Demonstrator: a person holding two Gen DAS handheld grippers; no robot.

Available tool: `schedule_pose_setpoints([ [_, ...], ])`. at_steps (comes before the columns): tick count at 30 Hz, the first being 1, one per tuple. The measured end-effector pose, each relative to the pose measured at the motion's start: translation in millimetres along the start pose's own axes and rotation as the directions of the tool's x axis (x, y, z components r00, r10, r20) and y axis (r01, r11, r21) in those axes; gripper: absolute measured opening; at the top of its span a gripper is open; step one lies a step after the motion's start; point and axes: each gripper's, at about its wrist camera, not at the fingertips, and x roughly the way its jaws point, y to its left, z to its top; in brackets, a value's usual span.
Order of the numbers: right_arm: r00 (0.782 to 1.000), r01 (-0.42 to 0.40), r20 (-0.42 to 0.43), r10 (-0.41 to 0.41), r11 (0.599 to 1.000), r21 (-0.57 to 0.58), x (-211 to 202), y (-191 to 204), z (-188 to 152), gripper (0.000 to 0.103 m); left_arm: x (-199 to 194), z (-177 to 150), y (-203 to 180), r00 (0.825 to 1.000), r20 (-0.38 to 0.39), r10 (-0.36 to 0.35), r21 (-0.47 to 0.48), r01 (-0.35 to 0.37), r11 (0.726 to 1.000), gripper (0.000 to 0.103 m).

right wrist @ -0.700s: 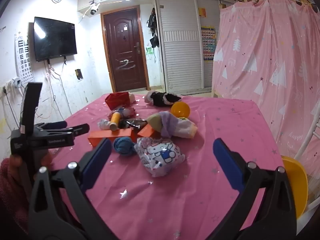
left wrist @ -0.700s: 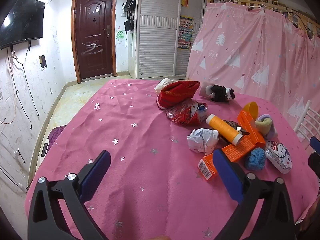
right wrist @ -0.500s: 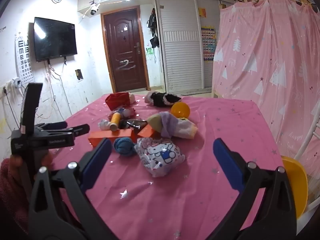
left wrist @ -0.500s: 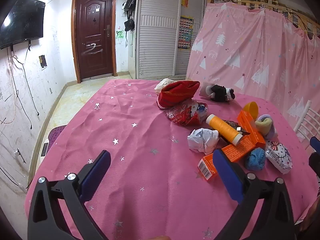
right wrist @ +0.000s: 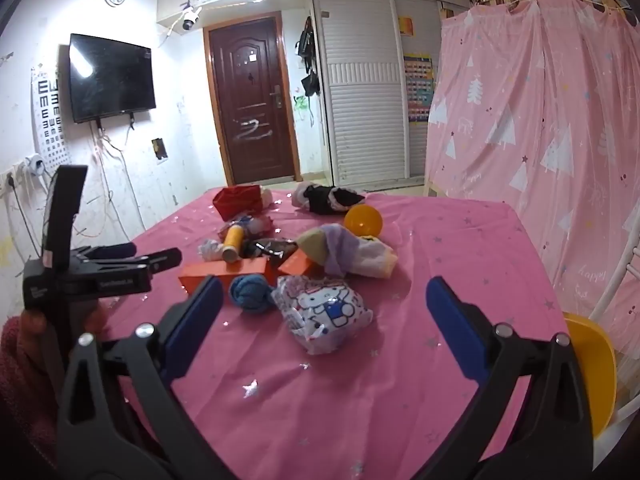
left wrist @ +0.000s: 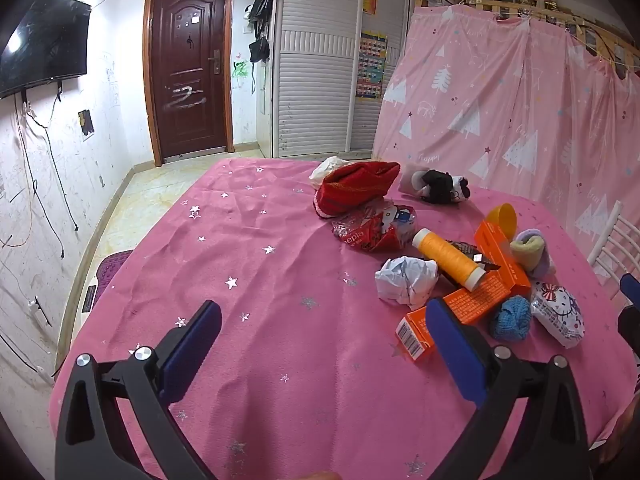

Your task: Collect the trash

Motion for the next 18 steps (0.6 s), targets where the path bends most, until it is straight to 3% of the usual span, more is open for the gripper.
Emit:
schedule_pose_setpoints([
  [18,1.000,0.002,0.002,-0.002,1.000,-0.002,0.4,2.5,1.2,0.098,0.1,0.0,0.1,1.000,0.000,-0.001,-0.001,0.001,1.000,0.095],
])
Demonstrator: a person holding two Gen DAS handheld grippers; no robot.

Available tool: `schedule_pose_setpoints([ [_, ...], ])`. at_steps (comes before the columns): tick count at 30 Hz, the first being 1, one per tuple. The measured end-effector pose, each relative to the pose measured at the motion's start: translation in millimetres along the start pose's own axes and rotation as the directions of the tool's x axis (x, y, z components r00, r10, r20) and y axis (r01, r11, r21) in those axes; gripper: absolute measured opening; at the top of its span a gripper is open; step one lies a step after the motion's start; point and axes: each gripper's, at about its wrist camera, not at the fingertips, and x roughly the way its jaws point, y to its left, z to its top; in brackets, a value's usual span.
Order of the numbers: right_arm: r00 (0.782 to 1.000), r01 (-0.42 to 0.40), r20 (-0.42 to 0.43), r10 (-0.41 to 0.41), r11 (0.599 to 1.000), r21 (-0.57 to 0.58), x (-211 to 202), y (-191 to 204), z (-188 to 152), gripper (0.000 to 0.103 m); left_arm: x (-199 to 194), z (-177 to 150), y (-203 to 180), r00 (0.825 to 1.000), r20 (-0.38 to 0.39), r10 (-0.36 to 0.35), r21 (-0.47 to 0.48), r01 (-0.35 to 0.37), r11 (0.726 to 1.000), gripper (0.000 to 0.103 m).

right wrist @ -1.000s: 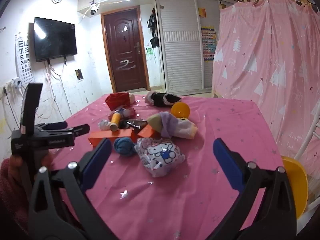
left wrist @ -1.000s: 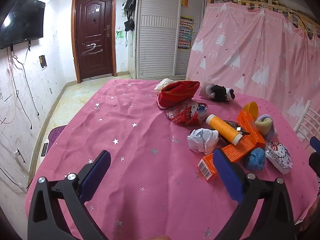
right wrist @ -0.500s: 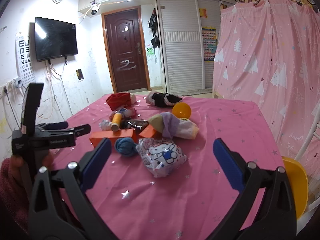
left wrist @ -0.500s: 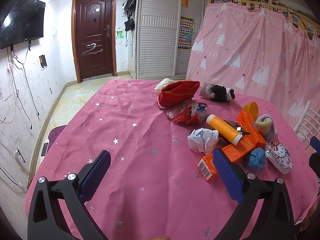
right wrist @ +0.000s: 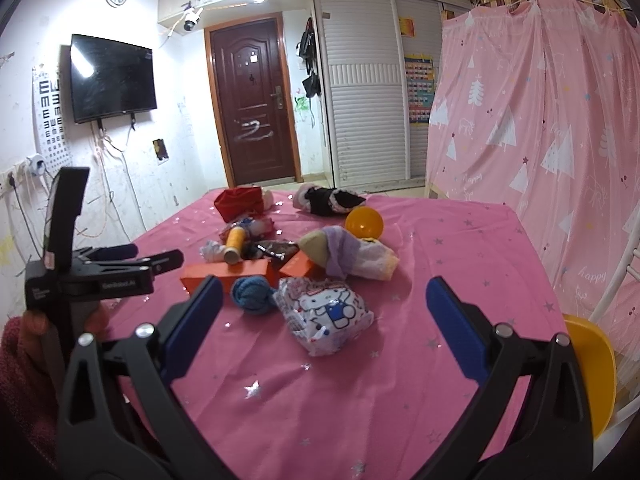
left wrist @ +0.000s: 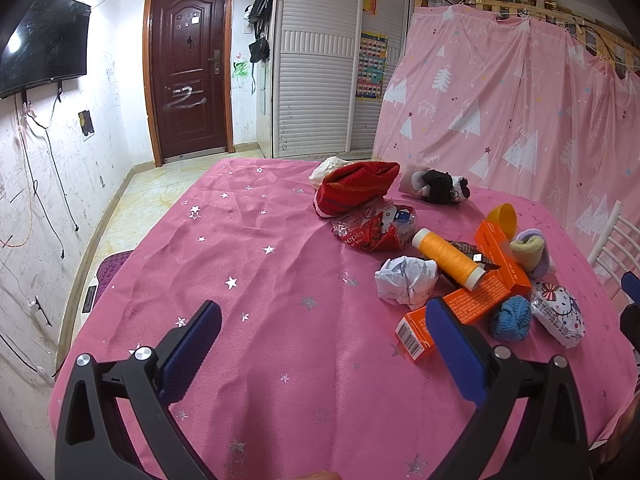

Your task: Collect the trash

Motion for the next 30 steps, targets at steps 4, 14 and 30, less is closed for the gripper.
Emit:
schedule_pose_setpoints([
  [4,1.000,-0.001,-0.001,0.001,1.000,-0.001,0.0,1.2,1.1,0.098,0.0,0.0,0.0,1.000,0.000,0.001,0.000,-0.001,1.000,0.095],
  [14,1.000,-0.002,0.000,0.002,1.000,-0.001,0.2,1.1,1.1,0.098,0.0,0.0,0.0,1.000,0.001,0.001,0.000,-0.001,1.000,0.095],
  [30,1.000,-0.003,0.003,0.003,1.000,-0.007,-1.5,5.0,-0.1,0.098,0.0,0.0,0.0,1.000,0.001,0.001,0.000,-0.001,1.000,0.095],
])
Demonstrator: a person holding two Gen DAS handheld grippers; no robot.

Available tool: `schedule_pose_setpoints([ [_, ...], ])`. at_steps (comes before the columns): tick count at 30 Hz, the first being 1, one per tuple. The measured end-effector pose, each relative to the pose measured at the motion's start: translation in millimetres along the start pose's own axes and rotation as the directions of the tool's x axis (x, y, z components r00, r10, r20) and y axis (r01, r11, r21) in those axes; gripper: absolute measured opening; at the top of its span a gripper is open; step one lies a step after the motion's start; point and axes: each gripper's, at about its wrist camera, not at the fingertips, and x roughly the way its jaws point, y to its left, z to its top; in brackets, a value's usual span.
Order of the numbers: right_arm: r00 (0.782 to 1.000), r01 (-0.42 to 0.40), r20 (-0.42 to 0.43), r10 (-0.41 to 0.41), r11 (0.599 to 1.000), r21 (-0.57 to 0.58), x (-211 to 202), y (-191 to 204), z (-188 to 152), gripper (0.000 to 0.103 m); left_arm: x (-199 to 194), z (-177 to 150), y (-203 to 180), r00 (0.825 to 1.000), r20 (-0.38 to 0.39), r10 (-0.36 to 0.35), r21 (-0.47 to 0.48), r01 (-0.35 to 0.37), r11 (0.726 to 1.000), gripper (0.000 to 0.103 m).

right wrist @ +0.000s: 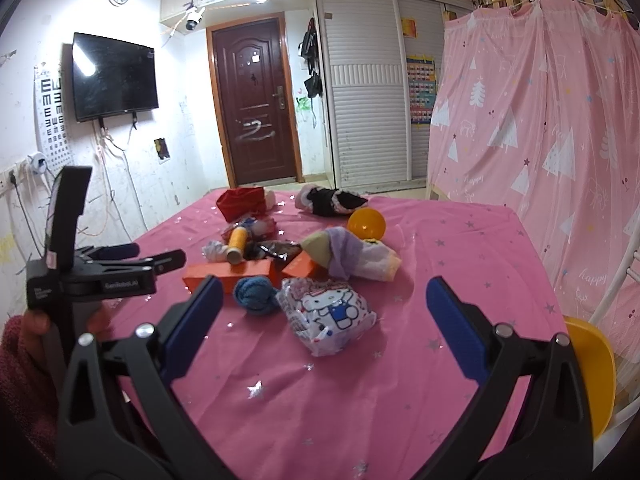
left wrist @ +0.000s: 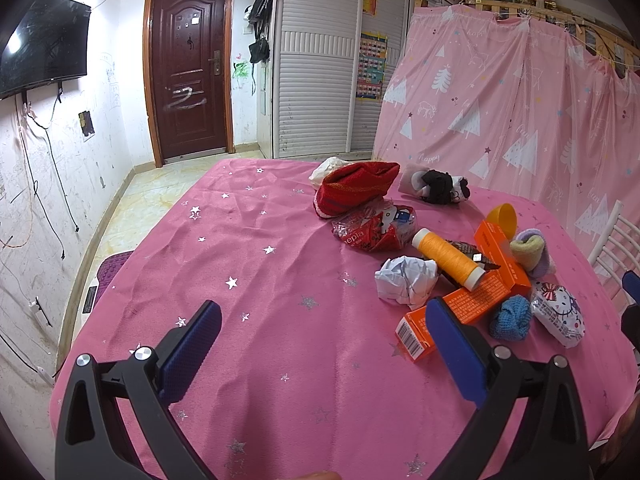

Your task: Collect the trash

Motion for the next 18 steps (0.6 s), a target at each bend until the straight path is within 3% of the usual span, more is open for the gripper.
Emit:
schedule_pose_setpoints([
  [18,1.000,-0.001,0.000,0.001,1.000,0.001,-0.1,-0.2,-0.1,0.098,-0.1,-0.2,-0.1,1.000,-0.002,0.001,0.005,-0.001,1.000,0.095],
])
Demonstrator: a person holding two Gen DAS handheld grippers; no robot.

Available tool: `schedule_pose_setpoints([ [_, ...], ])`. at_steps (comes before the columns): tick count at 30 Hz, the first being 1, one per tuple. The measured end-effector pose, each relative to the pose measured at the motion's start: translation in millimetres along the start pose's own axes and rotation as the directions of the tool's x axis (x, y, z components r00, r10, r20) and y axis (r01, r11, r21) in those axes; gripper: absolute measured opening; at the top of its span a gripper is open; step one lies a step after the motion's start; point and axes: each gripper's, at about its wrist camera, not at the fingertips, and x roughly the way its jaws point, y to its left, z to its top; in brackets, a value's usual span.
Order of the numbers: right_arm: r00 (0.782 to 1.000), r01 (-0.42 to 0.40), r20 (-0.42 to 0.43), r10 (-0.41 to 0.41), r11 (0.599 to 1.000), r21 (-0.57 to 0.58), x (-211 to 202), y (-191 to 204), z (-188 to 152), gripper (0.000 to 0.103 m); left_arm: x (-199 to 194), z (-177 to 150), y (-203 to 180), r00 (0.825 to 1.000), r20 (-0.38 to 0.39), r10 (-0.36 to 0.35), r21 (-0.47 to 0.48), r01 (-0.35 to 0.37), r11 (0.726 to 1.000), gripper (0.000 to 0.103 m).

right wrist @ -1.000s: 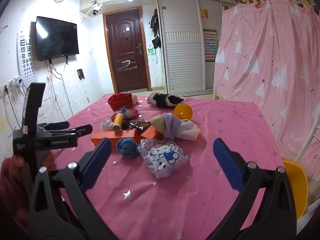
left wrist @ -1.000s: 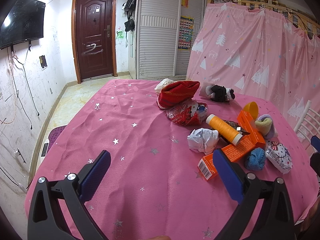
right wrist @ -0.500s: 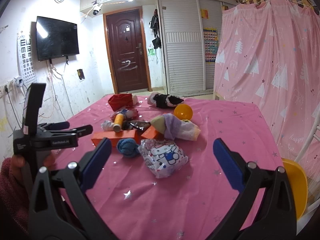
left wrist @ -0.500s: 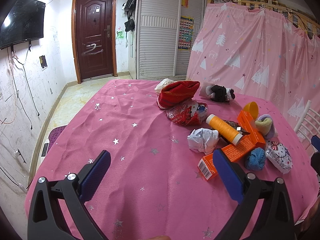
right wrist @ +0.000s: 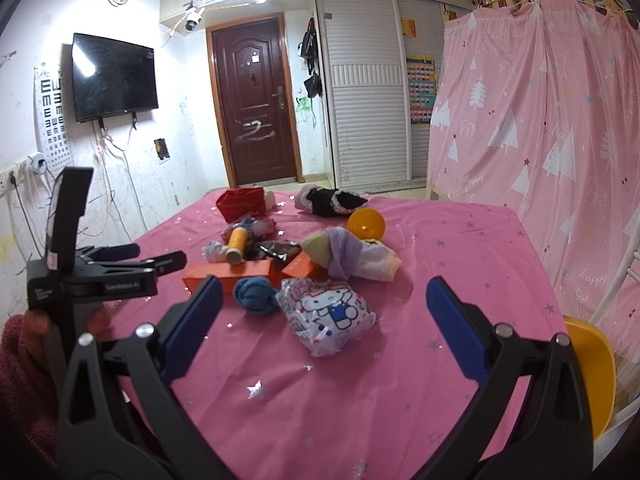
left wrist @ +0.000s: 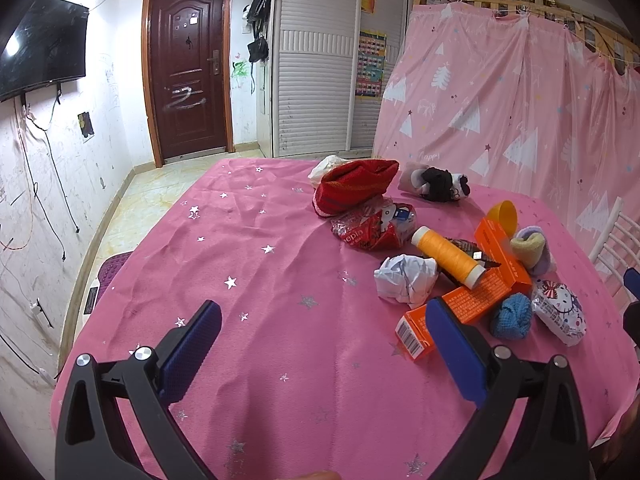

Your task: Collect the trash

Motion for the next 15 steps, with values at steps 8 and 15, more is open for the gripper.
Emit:
schedule_pose_setpoints([
  [8,1.000,0.001,-0.002,-0.001,1.000,-0.001,-0.5,1.0,0.2,0.098,1.2,-0.9,1.8,1.000,-0.001,-0.001,0.001,0.001,1.000,0.095],
  [15,1.000,-0.015,-0.015,0.015,1.000,0.018,2.0,-1.6,3.4,0.098,12.1,5.0,-2.8,0.998,-0.048,-0.034,0.014,0.035,0.999,0.095],
])
